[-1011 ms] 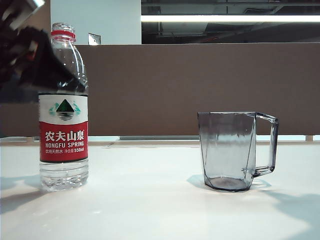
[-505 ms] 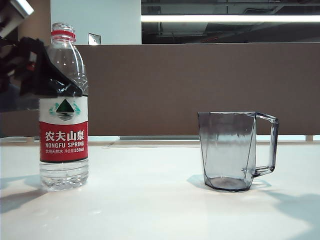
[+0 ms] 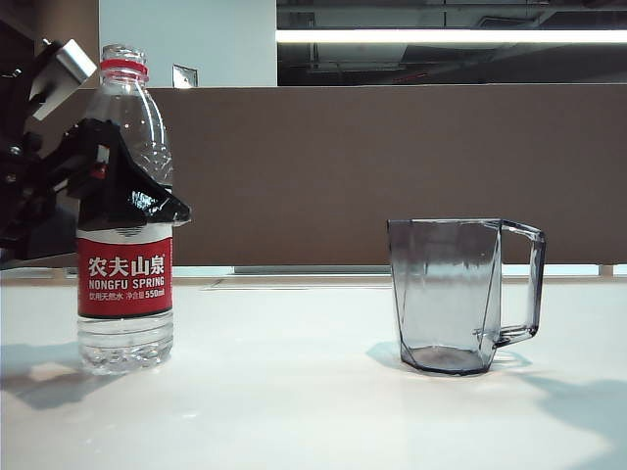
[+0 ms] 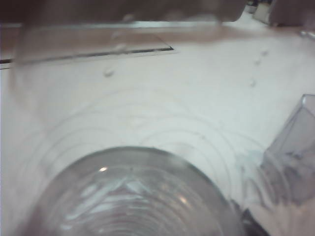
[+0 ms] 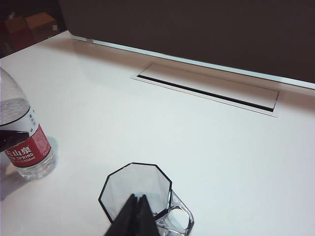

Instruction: Pick up the mineral water bottle with the left hand on the table and pour water into the mug until it's half full.

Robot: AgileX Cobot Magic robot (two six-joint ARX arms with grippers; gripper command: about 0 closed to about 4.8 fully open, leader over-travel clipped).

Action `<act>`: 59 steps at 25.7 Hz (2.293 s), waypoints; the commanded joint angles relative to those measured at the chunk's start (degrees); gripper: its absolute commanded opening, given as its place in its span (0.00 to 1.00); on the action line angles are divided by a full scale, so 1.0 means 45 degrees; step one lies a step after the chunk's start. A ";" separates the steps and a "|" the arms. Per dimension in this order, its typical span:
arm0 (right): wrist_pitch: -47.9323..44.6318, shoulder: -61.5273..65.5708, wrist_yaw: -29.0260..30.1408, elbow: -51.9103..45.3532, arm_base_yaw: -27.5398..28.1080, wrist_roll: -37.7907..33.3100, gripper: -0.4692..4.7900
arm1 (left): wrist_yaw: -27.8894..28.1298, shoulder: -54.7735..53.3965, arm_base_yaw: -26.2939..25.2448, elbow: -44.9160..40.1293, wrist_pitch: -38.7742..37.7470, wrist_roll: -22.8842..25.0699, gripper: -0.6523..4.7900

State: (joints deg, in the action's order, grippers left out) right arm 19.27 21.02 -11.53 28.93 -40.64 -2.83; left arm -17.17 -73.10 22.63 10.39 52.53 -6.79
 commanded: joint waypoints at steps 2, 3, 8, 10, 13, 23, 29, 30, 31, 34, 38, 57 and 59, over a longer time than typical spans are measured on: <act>0.0335 -0.0010 0.0136 0.0107 -0.0010 -0.0039 0.08 | -0.0155 -0.0005 0.0015 0.0024 0.0481 -0.0126 1.00; 0.0427 -0.0010 0.0257 0.0102 -0.0015 -0.0039 0.08 | -0.0194 -0.0005 0.0015 0.0024 0.0534 -0.0121 1.00; 0.0432 -0.0005 0.0253 0.0102 -0.0010 -0.0034 0.08 | -0.0087 -0.0005 0.0015 0.0029 0.0544 0.0141 1.00; 0.0432 -0.0005 0.0253 0.0102 -0.0015 -0.0034 0.08 | -0.0087 -0.0005 0.0015 0.0044 0.0534 0.0233 1.00; 0.0432 -0.0005 0.0253 0.0102 -0.0010 -0.0034 0.08 | 0.0131 -0.0005 0.0015 0.0107 0.0588 0.0223 1.00; 0.0432 -0.0005 0.0253 0.0102 -0.0010 -0.0034 0.08 | 0.0330 -0.0029 0.0015 0.0257 0.0636 0.0748 1.00; 0.0432 -0.0010 0.0253 0.0102 -0.0010 -0.0034 0.08 | 0.0277 -0.0296 0.0015 0.0262 0.0743 0.0733 1.00; 0.0432 -0.0010 0.0253 0.0102 -0.0010 -0.0034 0.08 | 0.0282 -0.0296 0.0015 0.0262 0.0733 0.0733 1.00; 0.0432 -0.0010 0.0248 0.0102 -0.0010 -0.0034 0.08 | 0.0287 -0.0296 0.0015 0.0262 0.0792 0.0733 1.00; 0.0432 -0.0010 0.0253 0.0102 -0.0010 -0.0034 0.08 | 0.0277 -0.0296 0.0015 0.0253 0.0913 0.0733 1.00; 0.0432 -0.0010 0.0248 0.0107 -0.0010 -0.0039 0.08 | 0.0049 -0.0296 0.0015 0.0257 0.0913 0.0738 1.00; 0.0432 -0.0015 0.0248 0.0102 -0.0005 -0.0034 0.08 | 0.0053 -0.0296 0.0015 0.0253 0.0908 0.0738 0.62; 0.0432 -0.0015 0.0248 0.0102 -0.0005 -0.0034 0.08 | 0.0053 -0.0296 0.0015 0.0253 0.0908 0.0738 0.49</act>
State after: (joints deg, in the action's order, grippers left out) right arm 22.15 21.02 -10.46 28.95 -40.62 -2.81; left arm -16.73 -74.52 22.65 11.44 55.70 -3.46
